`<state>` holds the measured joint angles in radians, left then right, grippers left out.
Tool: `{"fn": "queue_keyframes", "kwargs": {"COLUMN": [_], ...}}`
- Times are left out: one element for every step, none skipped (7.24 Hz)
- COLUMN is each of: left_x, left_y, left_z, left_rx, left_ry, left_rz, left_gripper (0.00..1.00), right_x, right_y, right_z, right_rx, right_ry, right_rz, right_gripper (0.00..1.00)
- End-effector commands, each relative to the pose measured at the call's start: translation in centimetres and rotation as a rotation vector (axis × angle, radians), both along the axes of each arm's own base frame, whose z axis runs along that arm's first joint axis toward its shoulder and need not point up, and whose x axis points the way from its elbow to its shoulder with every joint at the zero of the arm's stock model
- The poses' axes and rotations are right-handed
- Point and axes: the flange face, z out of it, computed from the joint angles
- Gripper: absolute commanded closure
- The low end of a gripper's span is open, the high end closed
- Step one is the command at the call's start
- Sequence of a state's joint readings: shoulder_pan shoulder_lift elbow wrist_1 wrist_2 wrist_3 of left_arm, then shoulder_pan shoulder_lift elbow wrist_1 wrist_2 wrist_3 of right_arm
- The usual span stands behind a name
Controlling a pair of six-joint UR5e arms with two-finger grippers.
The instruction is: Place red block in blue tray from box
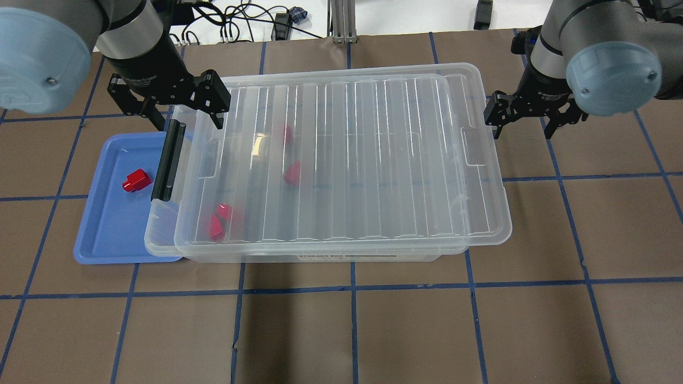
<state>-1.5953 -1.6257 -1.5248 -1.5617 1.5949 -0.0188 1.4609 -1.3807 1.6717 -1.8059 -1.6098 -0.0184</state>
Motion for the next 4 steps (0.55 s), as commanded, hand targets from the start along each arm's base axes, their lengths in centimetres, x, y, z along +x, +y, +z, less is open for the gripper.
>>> {"fn": "queue_keyframes", "kwargs": {"left_x": [-0.1,-0.1,-0.1,0.0], "left_y": [0.1,0.2,0.1,-0.1], "left_z": [0.2,0.3,0.4,0.5], "left_rx": [-0.006,-0.009,-0.014,-0.021], "left_ry": [0.0,0.0,0.0,-0.005], "left_rz": [-0.002,-0.002,-0.002,-0.008], "left_gripper": [0.0,0.0,0.0,0.0], "right_x": [0.2,0.2,0.0,-0.3], "right_y": [0.0,0.0,-0.1,-0.4], "right_z": [0.1,0.3,1.2,3.9], "right_rx": [-0.003,-0.006,-0.023,-0.065], "right_ry": [-0.009,-0.009,-0.004,0.001], "right_rz": [0.0,0.0,-0.002,-0.008], "right_gripper": [0.0,0.0,0.0,0.0]}}
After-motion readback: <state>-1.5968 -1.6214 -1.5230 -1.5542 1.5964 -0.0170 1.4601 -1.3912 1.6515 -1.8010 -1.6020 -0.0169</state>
